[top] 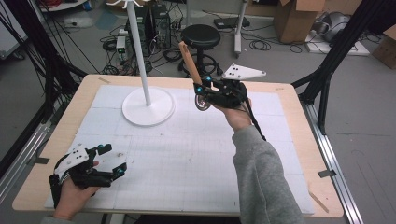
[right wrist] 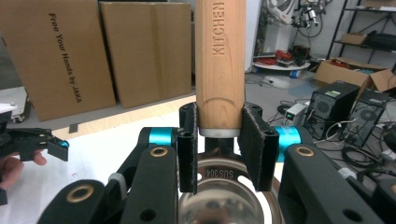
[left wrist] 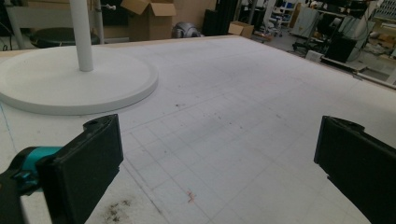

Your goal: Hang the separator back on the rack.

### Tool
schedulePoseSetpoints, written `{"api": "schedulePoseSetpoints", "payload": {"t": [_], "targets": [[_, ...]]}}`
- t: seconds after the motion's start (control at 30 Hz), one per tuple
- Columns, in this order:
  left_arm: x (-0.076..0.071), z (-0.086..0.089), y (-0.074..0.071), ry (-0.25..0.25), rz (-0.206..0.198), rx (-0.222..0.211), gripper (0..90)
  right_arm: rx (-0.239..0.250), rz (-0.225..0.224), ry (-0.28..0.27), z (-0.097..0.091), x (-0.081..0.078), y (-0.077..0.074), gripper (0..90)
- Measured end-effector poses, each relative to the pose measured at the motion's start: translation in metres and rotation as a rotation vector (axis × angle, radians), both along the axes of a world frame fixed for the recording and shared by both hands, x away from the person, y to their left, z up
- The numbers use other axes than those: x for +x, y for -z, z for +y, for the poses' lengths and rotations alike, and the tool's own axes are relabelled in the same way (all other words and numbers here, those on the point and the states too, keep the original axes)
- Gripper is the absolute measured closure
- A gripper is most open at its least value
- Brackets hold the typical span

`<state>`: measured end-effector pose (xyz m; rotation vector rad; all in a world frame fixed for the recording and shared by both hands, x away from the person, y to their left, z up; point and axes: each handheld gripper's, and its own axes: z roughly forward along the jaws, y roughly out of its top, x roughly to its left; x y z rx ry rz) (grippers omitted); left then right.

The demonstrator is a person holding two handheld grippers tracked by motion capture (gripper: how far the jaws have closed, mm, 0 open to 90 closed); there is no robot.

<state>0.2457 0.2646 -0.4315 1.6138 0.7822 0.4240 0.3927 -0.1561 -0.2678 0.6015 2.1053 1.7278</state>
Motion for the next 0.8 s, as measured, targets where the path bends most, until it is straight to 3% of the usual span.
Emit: {"api": "schedulePoseSetpoints", "payload": {"t": [0.43,0.8], "targets": [[-0.002,0.004,0.000,-0.004,0.000,-0.013,1.8,-0.017,-0.002,-0.043,0.017,0.008,-0.017,70.1],[-0.002,0.005,0.000,-0.005,0.003,-0.018,1.7,-0.006,-0.016,-0.018,0.025,0.018,-0.028,70.1]]}}
